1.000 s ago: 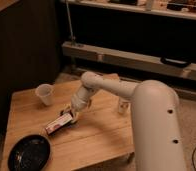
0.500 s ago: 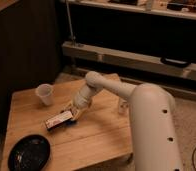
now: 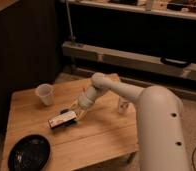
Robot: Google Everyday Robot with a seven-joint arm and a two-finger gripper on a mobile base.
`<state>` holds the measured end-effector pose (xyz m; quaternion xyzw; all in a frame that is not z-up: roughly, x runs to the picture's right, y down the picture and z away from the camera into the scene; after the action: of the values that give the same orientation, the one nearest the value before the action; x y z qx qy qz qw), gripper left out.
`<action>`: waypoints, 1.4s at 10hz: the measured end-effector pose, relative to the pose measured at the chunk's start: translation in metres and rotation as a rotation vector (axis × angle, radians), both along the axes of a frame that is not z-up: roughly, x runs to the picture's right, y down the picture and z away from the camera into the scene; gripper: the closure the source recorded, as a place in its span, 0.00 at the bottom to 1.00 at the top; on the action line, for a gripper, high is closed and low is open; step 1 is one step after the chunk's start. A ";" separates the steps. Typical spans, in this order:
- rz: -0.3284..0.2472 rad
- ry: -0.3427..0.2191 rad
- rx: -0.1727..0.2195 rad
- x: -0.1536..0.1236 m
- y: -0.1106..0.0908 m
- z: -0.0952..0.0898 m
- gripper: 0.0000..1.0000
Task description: Place the eraser on the white sponge
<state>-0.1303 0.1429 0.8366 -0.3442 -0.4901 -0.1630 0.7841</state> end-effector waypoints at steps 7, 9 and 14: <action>0.073 0.116 0.021 0.019 -0.002 0.010 0.90; 0.092 0.123 0.048 0.023 -0.010 0.013 0.84; 0.068 0.172 -0.008 0.018 -0.020 0.023 0.34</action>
<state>-0.1128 0.1230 0.8596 -0.3430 -0.4331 -0.1041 0.8270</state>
